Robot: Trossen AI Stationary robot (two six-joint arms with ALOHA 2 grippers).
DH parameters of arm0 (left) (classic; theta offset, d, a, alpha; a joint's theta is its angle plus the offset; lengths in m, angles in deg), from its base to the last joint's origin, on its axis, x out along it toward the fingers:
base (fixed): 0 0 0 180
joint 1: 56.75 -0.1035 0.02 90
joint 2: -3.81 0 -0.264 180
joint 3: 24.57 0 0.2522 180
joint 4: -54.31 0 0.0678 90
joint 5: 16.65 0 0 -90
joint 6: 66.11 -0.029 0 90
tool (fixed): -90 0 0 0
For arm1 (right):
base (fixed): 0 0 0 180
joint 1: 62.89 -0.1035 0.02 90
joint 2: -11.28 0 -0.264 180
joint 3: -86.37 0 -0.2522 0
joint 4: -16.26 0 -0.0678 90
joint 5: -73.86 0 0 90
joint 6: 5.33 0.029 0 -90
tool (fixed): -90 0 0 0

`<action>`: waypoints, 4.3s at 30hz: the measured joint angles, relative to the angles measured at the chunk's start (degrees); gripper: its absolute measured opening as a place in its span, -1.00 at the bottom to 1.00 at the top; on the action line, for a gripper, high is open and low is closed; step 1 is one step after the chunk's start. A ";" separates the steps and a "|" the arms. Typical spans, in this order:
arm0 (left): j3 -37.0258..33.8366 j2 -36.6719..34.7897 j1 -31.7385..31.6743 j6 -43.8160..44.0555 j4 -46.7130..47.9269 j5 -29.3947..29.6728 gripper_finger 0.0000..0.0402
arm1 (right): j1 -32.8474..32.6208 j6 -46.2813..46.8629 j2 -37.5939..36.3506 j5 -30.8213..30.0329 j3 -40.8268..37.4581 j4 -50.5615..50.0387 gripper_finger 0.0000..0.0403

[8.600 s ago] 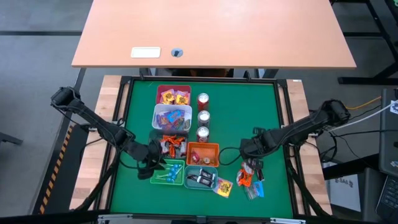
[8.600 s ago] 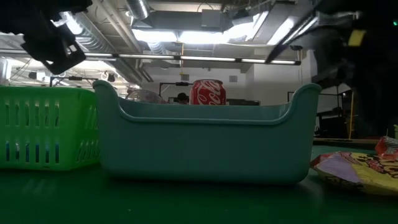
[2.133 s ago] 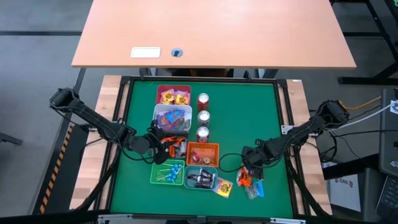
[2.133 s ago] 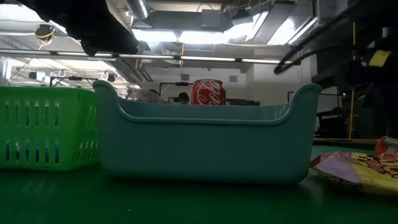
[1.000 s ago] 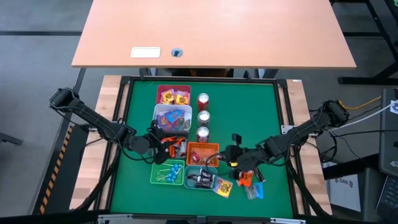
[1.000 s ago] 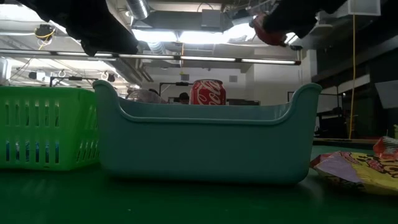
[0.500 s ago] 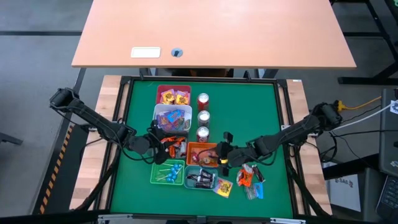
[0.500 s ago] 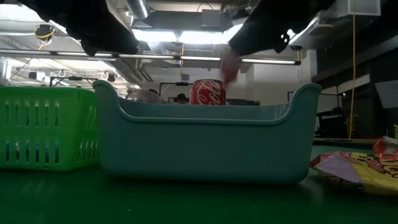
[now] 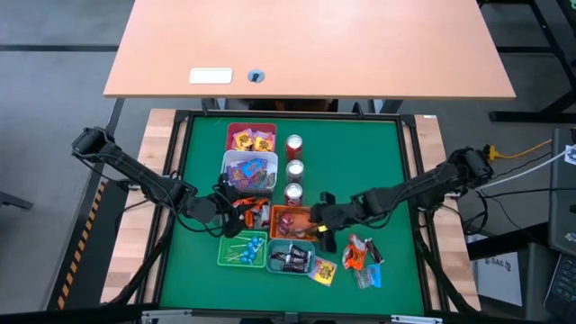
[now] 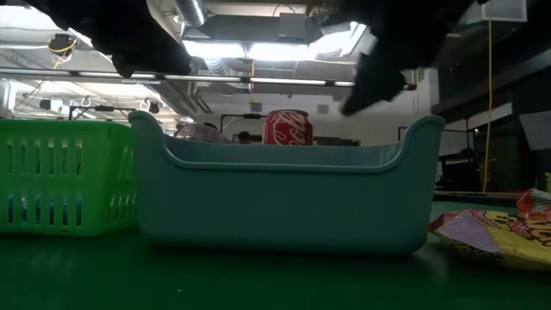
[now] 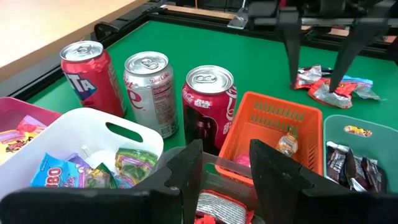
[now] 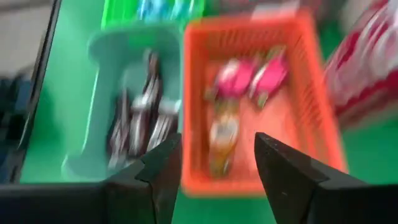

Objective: Sort candy
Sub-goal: Put the orange chocolate into the black bin

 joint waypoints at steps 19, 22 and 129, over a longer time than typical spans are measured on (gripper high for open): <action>0.00 0.00 0.00 0.00 0.00 0.00 -0.40 | -1.62 17.92 -0.13 9.42 2.90 -40.05 -0.08; 0.00 0.00 0.00 0.00 0.00 0.00 -0.40 | -4.14 18.95 -0.13 10.65 1.91 -40.15 -0.08; 0.00 0.00 -8.21 -19.49 -35.91 -20.46 -0.40 | 6.75 -37.70 -0.18 -8.73 5.51 31.31 -0.97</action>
